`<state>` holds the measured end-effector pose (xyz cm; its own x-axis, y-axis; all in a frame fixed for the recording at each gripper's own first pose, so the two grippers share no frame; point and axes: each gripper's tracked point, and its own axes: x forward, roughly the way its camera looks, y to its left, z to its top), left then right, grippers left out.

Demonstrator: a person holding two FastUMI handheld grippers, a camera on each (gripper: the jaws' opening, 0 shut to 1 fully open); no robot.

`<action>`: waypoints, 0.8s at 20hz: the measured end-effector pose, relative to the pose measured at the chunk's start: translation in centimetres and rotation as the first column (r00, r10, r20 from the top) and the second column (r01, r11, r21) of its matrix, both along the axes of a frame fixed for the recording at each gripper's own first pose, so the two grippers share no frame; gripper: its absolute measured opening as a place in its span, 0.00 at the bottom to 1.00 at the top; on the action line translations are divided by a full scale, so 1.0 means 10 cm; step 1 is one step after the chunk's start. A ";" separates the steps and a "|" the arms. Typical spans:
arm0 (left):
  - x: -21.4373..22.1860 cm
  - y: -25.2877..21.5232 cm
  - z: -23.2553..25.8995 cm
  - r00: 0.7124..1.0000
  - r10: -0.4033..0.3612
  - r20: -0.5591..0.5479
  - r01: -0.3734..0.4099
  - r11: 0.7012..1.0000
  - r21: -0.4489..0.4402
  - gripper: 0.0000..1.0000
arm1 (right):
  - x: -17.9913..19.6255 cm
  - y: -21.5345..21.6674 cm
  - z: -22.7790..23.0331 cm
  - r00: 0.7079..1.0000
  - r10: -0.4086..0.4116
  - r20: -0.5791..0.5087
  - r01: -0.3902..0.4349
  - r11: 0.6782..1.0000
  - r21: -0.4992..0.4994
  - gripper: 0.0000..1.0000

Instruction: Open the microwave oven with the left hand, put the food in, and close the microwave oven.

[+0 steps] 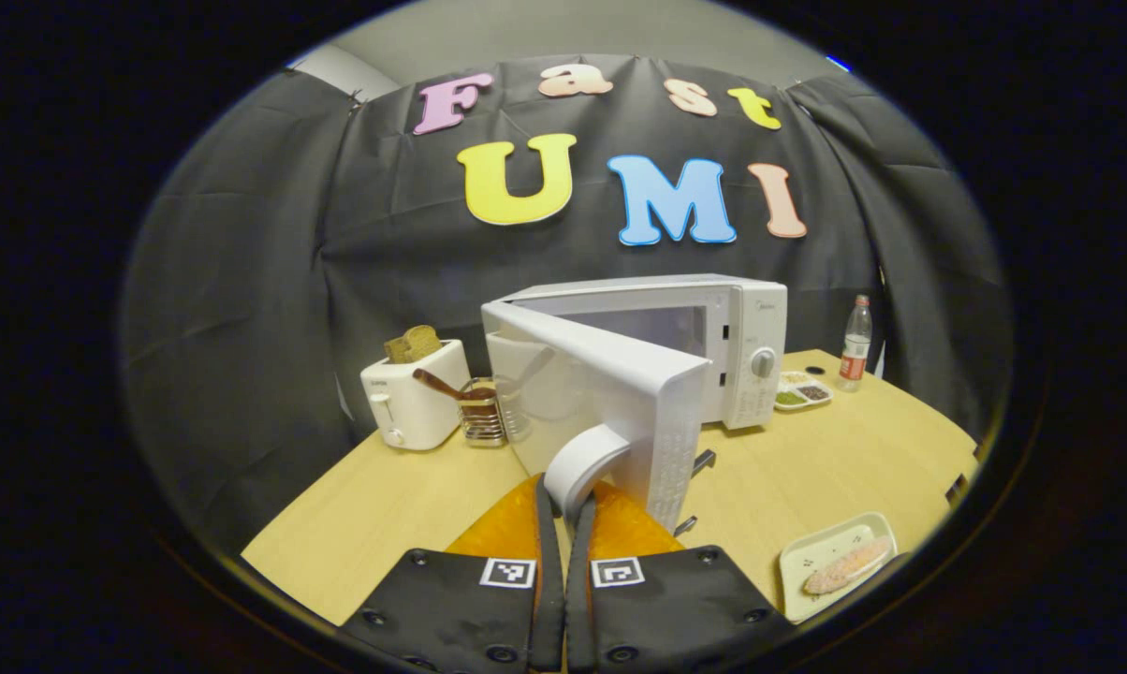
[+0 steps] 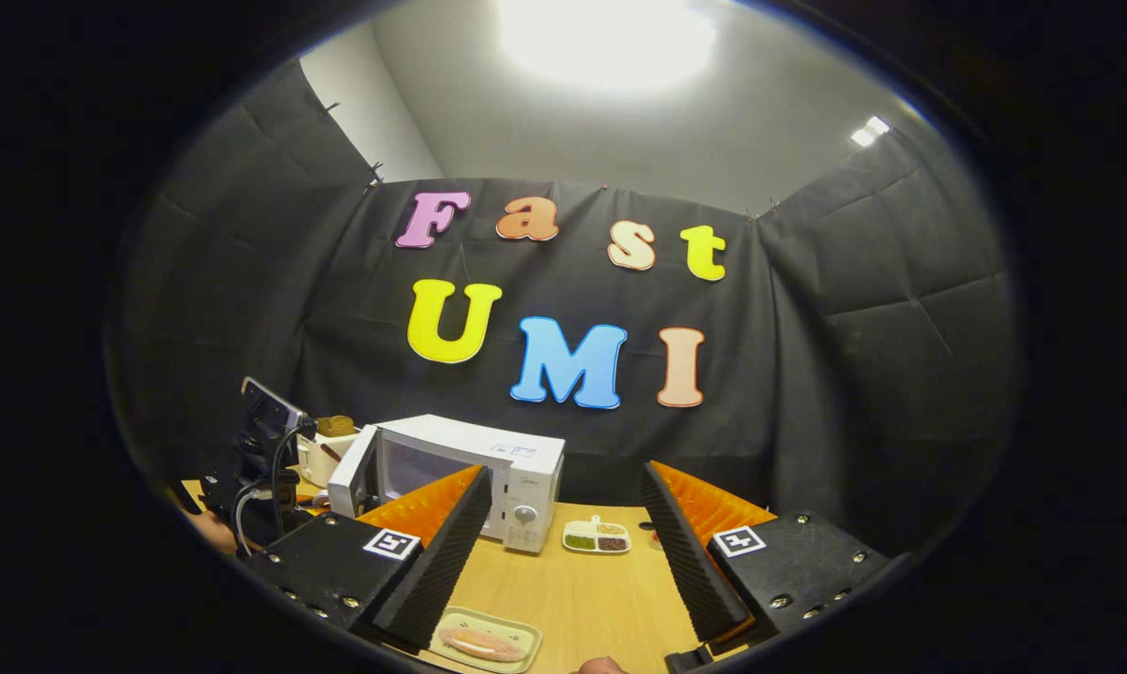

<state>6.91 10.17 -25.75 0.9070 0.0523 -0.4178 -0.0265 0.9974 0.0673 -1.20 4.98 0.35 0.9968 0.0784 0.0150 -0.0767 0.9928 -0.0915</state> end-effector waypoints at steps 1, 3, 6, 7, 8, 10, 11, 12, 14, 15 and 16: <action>-0.03 0.07 0.00 1.000 -0.001 -0.001 0.001 1.000 -0.001 0.08 | 0.00 0.10 0.00 1.000 0.010 0.002 -0.010 1.000 -0.003 0.98; -0.08 0.19 -0.01 1.000 -0.011 -0.003 0.011 1.000 -0.010 0.08 | 0.04 0.31 0.01 1.000 0.029 0.002 -0.029 1.000 -0.006 0.98; -0.12 0.37 -0.01 1.000 -0.026 -0.002 0.025 1.000 -0.011 0.08 | 0.07 0.59 -0.01 0.999 0.046 0.002 -0.046 0.999 0.005 0.98; -0.14 0.44 -0.01 1.000 -0.029 0.000 0.029 1.000 -0.011 0.08 | 0.08 0.67 -0.01 0.999 0.051 -0.002 -0.051 0.999 0.007 0.98; -0.15 0.50 -0.01 0.999 -0.033 0.001 0.033 0.999 -0.008 0.08 | 0.10 0.76 -0.03 0.998 0.057 -0.006 -0.057 0.998 0.009 0.98; -0.18 0.63 -0.01 0.999 -0.041 -0.003 0.041 0.999 -0.006 0.08 | 0.13 0.90 -0.05 0.998 0.063 -0.013 -0.063 0.998 0.014 0.98; -0.18 0.70 -0.01 0.999 -0.045 -0.003 0.045 0.999 -0.008 0.08 | 0.14 0.98 -0.06 0.998 0.066 -0.014 -0.065 0.998 0.019 0.98; -0.19 0.76 -0.03 0.999 -0.050 -0.003 0.050 0.999 -0.014 0.07 | 0.14 1.05 -0.06 0.997 0.069 -0.014 -0.069 0.997 0.024 0.98; -0.19 0.85 -0.02 0.998 -0.060 0.002 0.060 0.998 -0.023 0.08 | 0.16 1.17 -0.07 0.997 0.077 -0.014 -0.077 0.997 0.025 0.98; -0.20 0.88 -0.03 0.998 -0.067 0.002 0.067 0.997 -0.026 0.09 | 0.17 1.23 -0.07 0.997 0.081 -0.016 -0.081 0.997 0.021 0.98; -0.20 0.91 -0.04 0.998 -0.071 0.002 0.071 0.997 -0.030 0.10 | 0.17 1.27 -0.08 0.996 0.084 -0.019 -0.083 0.996 0.018 0.98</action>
